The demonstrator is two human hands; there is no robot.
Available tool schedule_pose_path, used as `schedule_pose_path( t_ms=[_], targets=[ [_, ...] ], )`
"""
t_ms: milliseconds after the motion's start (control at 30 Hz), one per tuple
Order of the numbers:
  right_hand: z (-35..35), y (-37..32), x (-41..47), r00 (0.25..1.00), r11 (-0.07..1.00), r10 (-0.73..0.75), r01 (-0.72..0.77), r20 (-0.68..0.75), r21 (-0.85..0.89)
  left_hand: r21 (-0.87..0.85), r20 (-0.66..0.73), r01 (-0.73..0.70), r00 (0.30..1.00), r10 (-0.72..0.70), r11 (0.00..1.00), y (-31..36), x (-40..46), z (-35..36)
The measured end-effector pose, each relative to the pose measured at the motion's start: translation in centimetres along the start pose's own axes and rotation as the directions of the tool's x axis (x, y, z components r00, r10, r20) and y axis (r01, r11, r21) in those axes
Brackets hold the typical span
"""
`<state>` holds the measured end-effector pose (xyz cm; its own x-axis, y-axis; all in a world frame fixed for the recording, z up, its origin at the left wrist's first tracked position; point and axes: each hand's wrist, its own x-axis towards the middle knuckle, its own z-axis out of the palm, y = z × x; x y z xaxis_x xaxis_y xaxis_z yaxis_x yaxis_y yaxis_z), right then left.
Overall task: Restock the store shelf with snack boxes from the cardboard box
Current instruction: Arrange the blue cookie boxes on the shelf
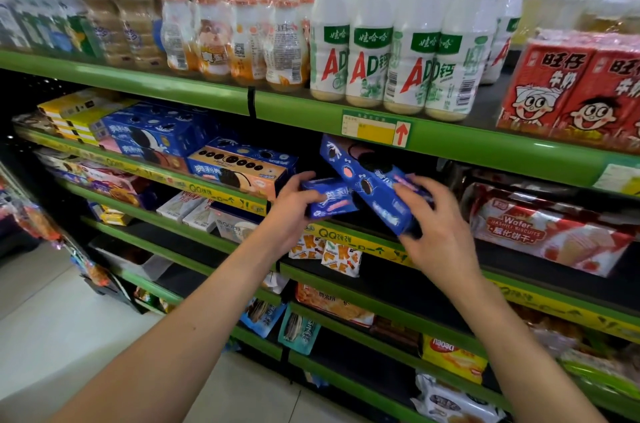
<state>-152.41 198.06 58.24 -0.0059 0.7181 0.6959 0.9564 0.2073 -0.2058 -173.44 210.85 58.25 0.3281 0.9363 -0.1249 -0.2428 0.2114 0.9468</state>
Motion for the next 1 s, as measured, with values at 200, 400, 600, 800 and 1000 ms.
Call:
schedule_pose_path(
  t_ms=[200, 400, 600, 800, 1000],
  targets=[
    [2.0, -2.7, -0.1, 0.997, 0.997, 0.077, -0.077, 0.017, -0.024, 0.856, 0.177, -0.268, 0.955, 0.237, 0.443, 0.3, 1.6, 2.0],
    [3.2, -4.3, 0.9, 0.987, 0.988, 0.156, -0.155, 0.04, -0.024, 0.733, 0.106, -0.258, 0.957, 0.27, 0.629, 1.2, -1.0, 3.8],
    [4.1, -4.4, 0.6, 0.969, 0.964, 0.22, -0.234, 0.115, 0.127, 0.635, 0.115, -0.073, 0.993, -0.002, 0.769, 2.0, -1.7, 4.2],
    [3.5, -4.4, 0.7, 0.968, 0.902, 0.122, -0.2, 0.219, 0.382, 0.39, 0.034, -0.081, 0.997, 0.073, 0.917, 2.4, -1.1, 3.3],
    [2.5, 0.9, 2.3, 0.887, 0.809, 0.458, -0.445, 0.063, 0.384, 0.405, 0.091, -0.341, 0.938, 0.333, 0.848, 3.7, -0.1, 1.6]
  ],
)
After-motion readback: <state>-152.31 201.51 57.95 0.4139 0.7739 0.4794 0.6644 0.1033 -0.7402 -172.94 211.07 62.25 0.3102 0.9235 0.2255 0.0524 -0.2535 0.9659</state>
